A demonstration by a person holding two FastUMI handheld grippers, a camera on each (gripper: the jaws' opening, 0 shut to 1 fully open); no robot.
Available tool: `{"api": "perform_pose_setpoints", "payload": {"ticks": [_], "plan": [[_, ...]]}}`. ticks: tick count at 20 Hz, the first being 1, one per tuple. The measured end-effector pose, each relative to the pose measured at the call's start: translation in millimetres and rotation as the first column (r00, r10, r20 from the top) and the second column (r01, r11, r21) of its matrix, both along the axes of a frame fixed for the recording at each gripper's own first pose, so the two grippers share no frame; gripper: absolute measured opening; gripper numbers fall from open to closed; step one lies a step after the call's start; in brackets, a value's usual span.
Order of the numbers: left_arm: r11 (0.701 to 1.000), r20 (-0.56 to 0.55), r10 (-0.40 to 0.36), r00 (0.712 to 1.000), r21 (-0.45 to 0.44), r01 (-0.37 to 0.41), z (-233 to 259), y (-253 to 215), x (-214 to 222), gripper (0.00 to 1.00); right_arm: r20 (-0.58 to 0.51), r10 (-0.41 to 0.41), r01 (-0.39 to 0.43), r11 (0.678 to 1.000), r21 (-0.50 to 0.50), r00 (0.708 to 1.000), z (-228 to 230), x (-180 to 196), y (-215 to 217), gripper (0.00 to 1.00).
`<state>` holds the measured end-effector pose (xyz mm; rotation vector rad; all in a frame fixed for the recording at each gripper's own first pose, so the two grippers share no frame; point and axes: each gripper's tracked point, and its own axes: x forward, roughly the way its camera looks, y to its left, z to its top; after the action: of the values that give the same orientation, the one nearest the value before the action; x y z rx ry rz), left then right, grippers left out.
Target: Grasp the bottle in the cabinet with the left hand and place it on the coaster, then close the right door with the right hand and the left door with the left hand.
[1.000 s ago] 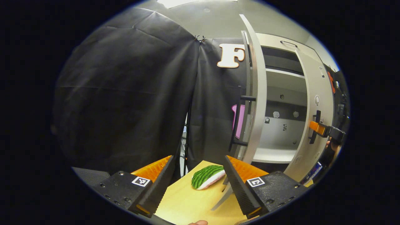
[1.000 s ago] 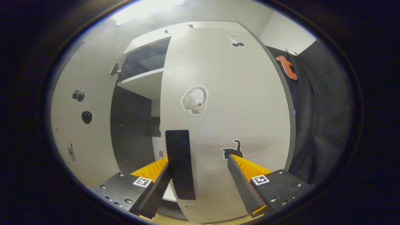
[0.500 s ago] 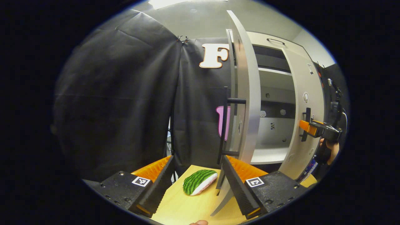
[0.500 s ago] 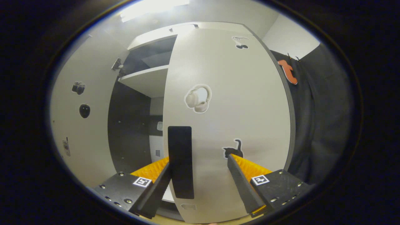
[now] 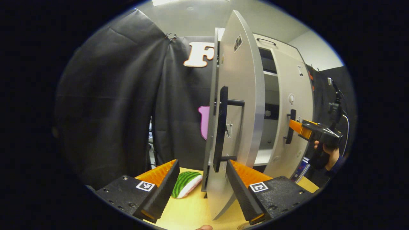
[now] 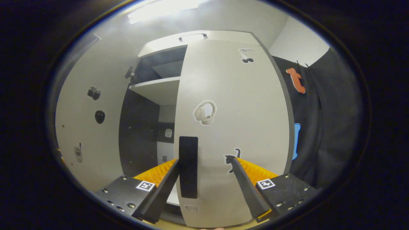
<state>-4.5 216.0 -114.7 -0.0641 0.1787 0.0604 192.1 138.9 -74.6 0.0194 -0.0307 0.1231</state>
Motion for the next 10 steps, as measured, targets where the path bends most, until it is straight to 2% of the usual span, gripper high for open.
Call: {"api": "perform_pose_setpoints", "payload": {"ticks": [2,8,10], "plan": [[0.999,0.014,-0.038,0.999,-0.021,0.039,0.6,-18.4,8.7,0.92,0.015,-0.028,0.028,1.0,-0.006,1.0,4.7,-0.7,-17.5,0.97],[0.988,0.026,-0.135,0.991,-0.066,0.136,3.2,-62.2,29.4,0.92,-0.003,-0.099,0.099,0.995,-0.035,0.995,3.9,-21.7,-65.7,0.99],[0.982,0.041,-0.17,0.985,-0.074,0.172,6.5,-78.5,37.4,0.92,-0.02,-0.11,0.109,0.993,-0.043,0.994,-0.8,-29.9,-73.8,0.97]]}}
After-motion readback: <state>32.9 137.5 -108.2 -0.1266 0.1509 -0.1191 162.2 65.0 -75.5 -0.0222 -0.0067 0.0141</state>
